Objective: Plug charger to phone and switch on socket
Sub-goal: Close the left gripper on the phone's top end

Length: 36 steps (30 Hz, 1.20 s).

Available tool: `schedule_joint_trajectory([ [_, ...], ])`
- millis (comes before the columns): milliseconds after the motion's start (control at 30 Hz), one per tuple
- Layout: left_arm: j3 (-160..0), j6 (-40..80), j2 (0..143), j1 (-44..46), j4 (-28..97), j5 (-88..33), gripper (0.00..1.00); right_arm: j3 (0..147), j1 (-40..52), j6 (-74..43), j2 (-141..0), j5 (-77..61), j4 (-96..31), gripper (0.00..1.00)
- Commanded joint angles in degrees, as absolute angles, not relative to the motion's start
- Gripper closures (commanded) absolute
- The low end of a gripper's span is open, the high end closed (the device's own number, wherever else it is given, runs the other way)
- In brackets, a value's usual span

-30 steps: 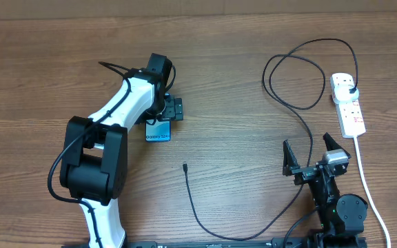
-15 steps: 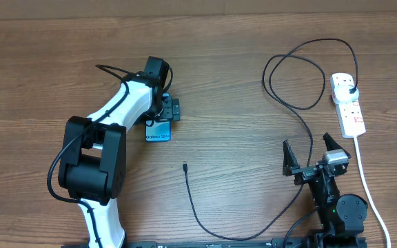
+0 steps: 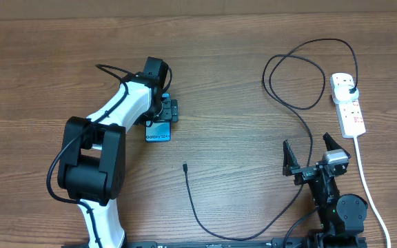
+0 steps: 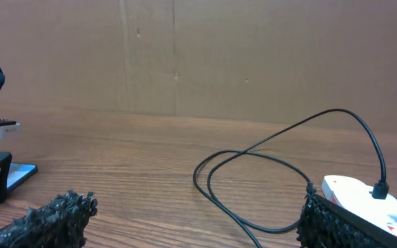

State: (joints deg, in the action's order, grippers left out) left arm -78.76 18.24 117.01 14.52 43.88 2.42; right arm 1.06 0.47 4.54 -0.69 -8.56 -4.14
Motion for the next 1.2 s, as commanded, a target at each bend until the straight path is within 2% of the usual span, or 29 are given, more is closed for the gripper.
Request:
schedule_joint_trajectory([
  [0,-77.0,17.8,116.9,14.3,44.1,0.8,0.08,0.4,0.3,4.6,-0.1,-8.5,-4.0,0.00],
  [100,-77.0,17.8,116.9,14.3,44.1,0.8,0.00,0.4,0.3,4.6,-0.1,-8.5,-4.0,0.00],
  [233,-76.9,17.8,116.9,14.4,44.3,0.4,0.01,0.4,0.3,4.6,-0.1,-8.5,-4.0,0.00],
  [433,-77.0,17.8,116.9,14.4,44.9,0.3,0.13,0.4,0.3,4.6,-0.1,-8.5,-4.0,0.00],
  [533,-77.0,17.8,116.9,14.5,45.2,0.0,0.24,0.4,0.3,4.6,-0.1,-8.5,-4.0,0.00],
  [600,-77.0,17.8,116.9,14.7,45.1,-0.1,0.27,0.4,0.3,4.6,-0.1,-8.5,-4.0,0.00],
  [900,-77.1,18.0,115.9,14.5,45.4,-2.1,0.30,0.4,0.3,4.6,-0.1,-8.5,-4.0,0.00],
  [1167,-77.4,18.0,109.5,14.5,47.9,-6.1,0.31,0.4,0.3,4.6,-0.1,-8.5,-4.0,0.00],
])
